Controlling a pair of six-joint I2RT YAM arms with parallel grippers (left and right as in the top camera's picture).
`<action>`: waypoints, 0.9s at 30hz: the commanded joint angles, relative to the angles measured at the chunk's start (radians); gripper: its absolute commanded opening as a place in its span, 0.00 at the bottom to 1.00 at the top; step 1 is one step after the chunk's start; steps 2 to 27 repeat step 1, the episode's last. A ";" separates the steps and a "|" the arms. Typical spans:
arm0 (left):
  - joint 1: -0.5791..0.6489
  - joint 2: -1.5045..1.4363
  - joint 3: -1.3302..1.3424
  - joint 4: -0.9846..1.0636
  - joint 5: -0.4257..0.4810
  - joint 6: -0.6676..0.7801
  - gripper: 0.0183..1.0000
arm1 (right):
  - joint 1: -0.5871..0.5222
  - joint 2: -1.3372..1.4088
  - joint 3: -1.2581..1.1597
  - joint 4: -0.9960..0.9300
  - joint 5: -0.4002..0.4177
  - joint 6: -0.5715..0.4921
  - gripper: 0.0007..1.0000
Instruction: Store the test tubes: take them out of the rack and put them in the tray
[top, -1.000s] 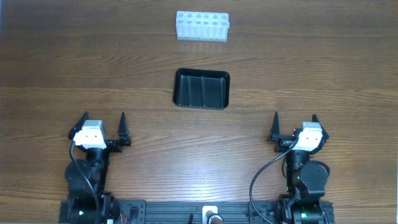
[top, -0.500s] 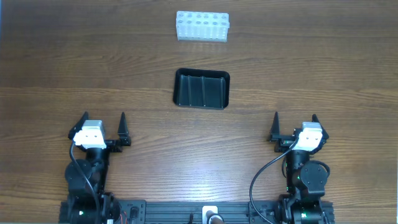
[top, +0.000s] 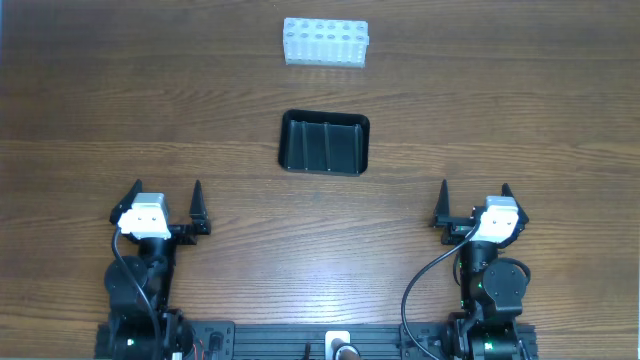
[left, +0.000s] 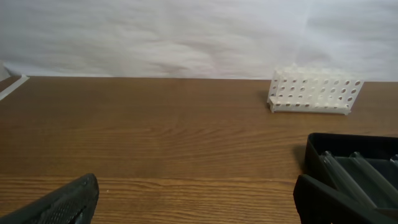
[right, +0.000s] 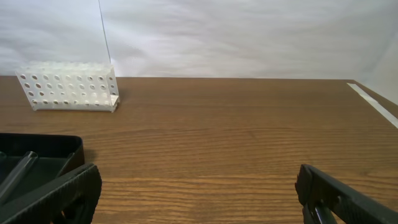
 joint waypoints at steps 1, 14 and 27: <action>0.003 0.000 -0.004 -0.002 0.010 0.018 1.00 | 0.001 -0.010 -0.006 -0.004 -0.012 0.000 0.99; 0.003 0.000 -0.004 -0.002 0.010 0.018 1.00 | 0.001 -0.010 -0.006 -0.004 -0.012 0.000 0.99; 0.003 0.000 -0.004 -0.002 0.010 0.018 1.00 | 0.001 -0.010 -0.006 -0.004 -0.012 0.000 0.99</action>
